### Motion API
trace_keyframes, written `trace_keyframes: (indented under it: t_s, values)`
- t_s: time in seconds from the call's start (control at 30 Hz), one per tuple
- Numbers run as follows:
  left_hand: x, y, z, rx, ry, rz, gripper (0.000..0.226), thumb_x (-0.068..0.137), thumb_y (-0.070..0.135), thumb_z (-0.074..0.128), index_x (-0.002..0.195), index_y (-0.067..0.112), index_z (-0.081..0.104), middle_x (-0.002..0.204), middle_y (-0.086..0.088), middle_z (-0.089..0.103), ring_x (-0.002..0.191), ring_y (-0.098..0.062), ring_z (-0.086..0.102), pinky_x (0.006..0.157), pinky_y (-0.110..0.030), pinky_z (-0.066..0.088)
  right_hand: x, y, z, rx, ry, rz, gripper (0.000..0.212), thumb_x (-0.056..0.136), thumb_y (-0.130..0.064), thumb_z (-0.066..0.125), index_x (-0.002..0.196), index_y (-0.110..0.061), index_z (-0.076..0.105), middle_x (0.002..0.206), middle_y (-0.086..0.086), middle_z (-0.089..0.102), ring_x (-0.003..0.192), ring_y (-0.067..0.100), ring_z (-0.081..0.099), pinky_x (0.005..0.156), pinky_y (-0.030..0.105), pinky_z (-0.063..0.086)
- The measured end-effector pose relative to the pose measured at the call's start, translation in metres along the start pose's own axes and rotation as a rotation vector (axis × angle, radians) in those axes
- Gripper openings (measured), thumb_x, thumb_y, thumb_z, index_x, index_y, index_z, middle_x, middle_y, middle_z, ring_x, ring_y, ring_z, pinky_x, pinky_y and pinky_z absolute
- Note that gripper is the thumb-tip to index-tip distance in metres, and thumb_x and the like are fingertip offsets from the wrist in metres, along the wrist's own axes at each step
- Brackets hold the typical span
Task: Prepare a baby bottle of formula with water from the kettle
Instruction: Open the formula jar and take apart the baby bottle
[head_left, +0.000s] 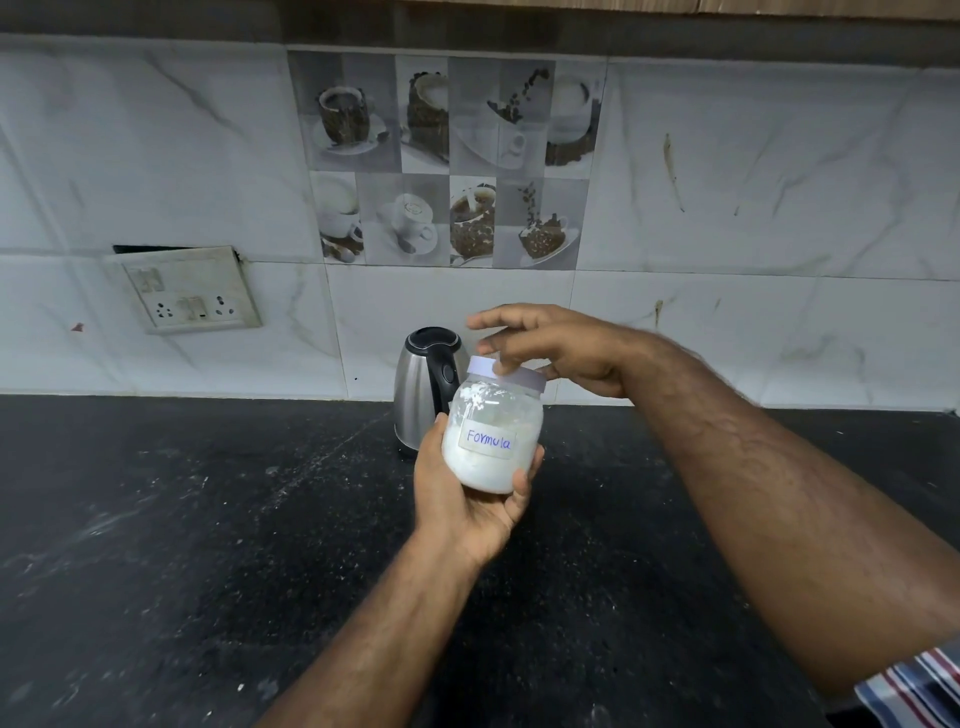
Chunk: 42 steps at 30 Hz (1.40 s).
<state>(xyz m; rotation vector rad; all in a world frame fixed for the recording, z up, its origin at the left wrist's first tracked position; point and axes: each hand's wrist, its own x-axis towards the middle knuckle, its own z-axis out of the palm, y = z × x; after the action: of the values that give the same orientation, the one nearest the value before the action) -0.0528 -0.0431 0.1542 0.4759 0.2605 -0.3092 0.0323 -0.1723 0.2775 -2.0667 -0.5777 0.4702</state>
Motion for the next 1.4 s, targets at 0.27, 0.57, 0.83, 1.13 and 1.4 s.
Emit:
trace_keyframes:
  t_s: [0.27, 0.57, 0.83, 1.13, 1.4]
  values:
    - [0.001, -0.002, -0.001, 0.030, -0.031, -0.002, 0.050, 0.091, 0.058, 0.060, 0.116, 0.017, 0.076, 0.110, -0.016, 0.073, 0.082, -0.037, 0.071, 0.045, -0.026, 0.054, 0.002, 0.007, 0.003, -0.003, 0.047, 0.005, 0.037, 0.092, -0.029, 0.074, 0.127, -0.033, 0.066, 0.116, -0.003, 0.072, 0.103, 0.015, 0.069, 0.084, 0.034, 0.055]
    - [0.006, -0.008, -0.016, -0.022, -0.037, -0.046, 0.056, 0.093, 0.061, 0.057, 0.124, 0.017, 0.074, 0.114, -0.015, 0.074, 0.085, -0.035, 0.072, 0.046, -0.025, 0.055, -0.007, 0.042, -0.006, 0.347, 0.398, 0.070, 0.037, 0.094, -0.056, 0.065, 0.108, -0.022, 0.071, 0.106, 0.008, 0.066, 0.085, 0.026, 0.064, 0.060, 0.032, 0.054]
    - [0.013, -0.024, -0.042, -0.034, -0.054, -0.094, 0.057, 0.090, 0.061, 0.061, 0.117, 0.014, 0.078, 0.114, -0.016, 0.074, 0.089, -0.035, 0.072, 0.045, -0.026, 0.057, -0.038, 0.186, 0.026, 0.545, 0.508, 0.512, 0.039, 0.102, -0.039, 0.063, 0.119, -0.004, 0.061, 0.104, 0.018, 0.067, 0.053, 0.015, 0.062, 0.047, 0.026, 0.056]
    - [0.022, -0.053, -0.068, -0.050, 0.011, -0.153, 0.053, 0.095, 0.060, 0.056, 0.119, 0.017, 0.075, 0.112, -0.011, 0.075, 0.095, -0.034, 0.069, 0.044, -0.027, 0.057, -0.048, 0.272, 0.072, 0.165, 0.474, 0.668, 0.042, 0.101, -0.038, 0.064, 0.101, 0.004, 0.070, 0.064, 0.010, 0.059, 0.051, 0.017, 0.050, 0.045, 0.024, 0.040]
    - [0.027, -0.067, -0.074, -0.052, 0.067, -0.140, 0.049, 0.095, 0.049, 0.058, 0.123, 0.012, 0.075, 0.124, -0.014, 0.071, 0.097, -0.033, 0.071, 0.060, -0.035, 0.063, -0.054, 0.226, 0.058, 0.270, 0.516, 0.439, 0.038, 0.091, -0.049, 0.073, 0.113, -0.018, 0.073, 0.108, 0.001, 0.076, 0.084, 0.014, 0.065, 0.068, 0.029, 0.050]
